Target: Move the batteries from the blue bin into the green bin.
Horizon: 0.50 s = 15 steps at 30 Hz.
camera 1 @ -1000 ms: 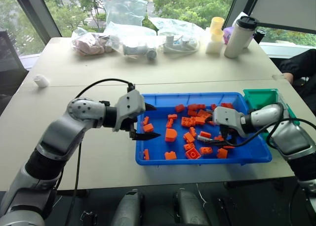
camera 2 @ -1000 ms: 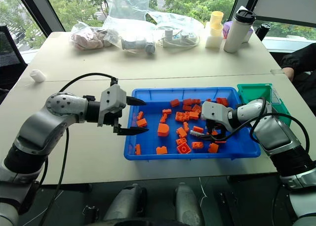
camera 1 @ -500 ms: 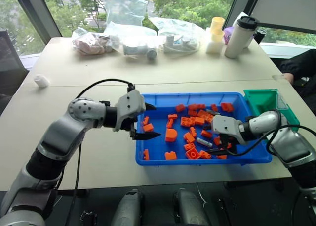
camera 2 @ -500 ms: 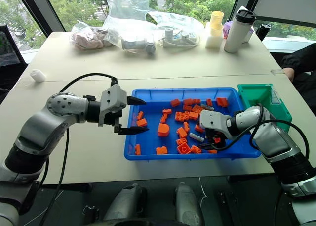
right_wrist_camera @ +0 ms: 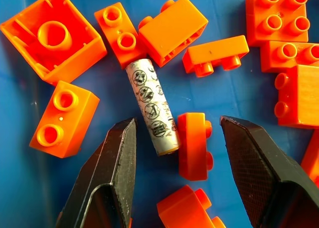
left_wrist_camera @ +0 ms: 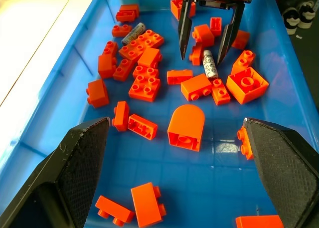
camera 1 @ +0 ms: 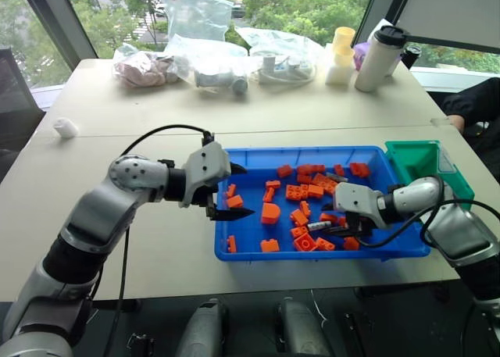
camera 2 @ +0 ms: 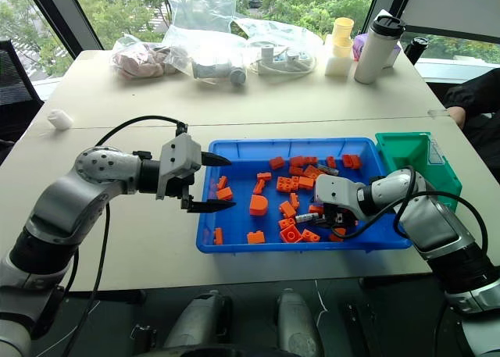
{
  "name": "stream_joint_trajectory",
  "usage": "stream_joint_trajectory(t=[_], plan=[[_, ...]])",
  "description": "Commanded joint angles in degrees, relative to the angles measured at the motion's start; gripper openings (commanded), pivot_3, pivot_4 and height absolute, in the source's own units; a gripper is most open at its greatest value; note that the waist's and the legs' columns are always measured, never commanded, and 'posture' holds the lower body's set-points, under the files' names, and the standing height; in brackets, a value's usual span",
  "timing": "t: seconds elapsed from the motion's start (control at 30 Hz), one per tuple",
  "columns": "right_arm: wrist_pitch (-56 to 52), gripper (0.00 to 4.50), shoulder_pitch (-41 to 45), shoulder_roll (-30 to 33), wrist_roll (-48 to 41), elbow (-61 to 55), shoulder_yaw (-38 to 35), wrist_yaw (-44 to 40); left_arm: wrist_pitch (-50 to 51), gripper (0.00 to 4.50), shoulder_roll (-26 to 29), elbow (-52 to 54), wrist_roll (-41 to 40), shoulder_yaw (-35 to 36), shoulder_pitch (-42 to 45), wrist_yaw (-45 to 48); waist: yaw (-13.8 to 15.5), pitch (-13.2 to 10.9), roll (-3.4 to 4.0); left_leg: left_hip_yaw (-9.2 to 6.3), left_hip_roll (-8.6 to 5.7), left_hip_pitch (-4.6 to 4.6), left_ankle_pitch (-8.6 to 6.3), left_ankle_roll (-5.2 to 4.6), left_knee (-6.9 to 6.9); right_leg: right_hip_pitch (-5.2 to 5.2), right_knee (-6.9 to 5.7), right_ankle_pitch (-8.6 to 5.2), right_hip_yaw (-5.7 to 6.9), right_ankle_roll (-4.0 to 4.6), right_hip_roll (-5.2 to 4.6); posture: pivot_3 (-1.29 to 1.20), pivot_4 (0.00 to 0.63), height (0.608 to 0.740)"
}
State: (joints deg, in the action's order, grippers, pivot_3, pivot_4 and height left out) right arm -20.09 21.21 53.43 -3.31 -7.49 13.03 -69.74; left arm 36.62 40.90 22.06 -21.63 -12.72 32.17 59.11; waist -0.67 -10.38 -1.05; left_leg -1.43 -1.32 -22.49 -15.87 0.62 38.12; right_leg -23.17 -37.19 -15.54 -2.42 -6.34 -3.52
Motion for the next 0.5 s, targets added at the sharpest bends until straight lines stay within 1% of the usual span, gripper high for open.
stream_joint_trajectory(t=[0.03, 0.17, 0.33, 0.43, 0.5], plan=[[-0.1, 2.69, 1.0, -0.8, -2.7, -2.2, -2.2, -0.4, -1.3, 4.5, -0.1, 0.8, 0.5, 0.0, 0.5, 0.0, 0.0, 0.0, 0.0, 0.0, 0.0, 0.0, 0.0, 0.0, 0.0, 0.0, 0.0, 0.0, 0.0, 0.0, 0.0, 0.0, 0.15, 0.74], [1.8, 2.69, 0.6, -1.0, -0.8, -2.8, 0.6, -0.7, -1.3, 4.5, -0.5, 0.7, 0.6, -0.2, 0.6, 0.1, 0.0, 0.0, 0.0, 0.0, 0.0, 0.0, 0.0, 0.0, 0.0, 0.0, 0.0, 0.0, 0.0, 0.0, 0.0, 0.0, 0.15, 0.74], [3.4, 2.69, 0.7, -1.4, 0.0, -1.7, 2.1, -1.1, -1.2, 4.5, -0.4, 0.8, 0.9, -0.2, 0.4, 0.1, 0.0, 0.0, 0.0, 0.0, 0.0, 0.0, 0.0, 0.0, 0.0, 0.0, 0.0, 0.0, 0.0, 0.0, 0.0, 0.0, 0.15, 0.74], [4.6, 1.91, 1.3, -1.5, 0.9, -1.1, 3.1, -1.8, -1.1, 4.5, -0.5, 0.9, 1.1, -0.3, 0.3, 0.1, 0.0, 0.0, 0.0, 0.0, 0.0, 0.0, 0.0, 0.0, 0.0, 0.0, 0.0, 0.0, 0.0, 0.0, 0.01, 0.0, 0.15, 0.74], [5.3, 0.93, 2.0, -1.7, 1.7, -0.3, 3.6, -1.8, -1.0, 4.5, -0.6, 0.9, 1.2, -0.2, 0.3, 0.0, 0.0, 0.0, 0.0, 0.0, 0.0, 0.0, 0.0, 0.0, 0.0, 0.0, 0.0, 0.0, 0.0, 0.0, 0.01, 0.0, 0.15, 0.74]])
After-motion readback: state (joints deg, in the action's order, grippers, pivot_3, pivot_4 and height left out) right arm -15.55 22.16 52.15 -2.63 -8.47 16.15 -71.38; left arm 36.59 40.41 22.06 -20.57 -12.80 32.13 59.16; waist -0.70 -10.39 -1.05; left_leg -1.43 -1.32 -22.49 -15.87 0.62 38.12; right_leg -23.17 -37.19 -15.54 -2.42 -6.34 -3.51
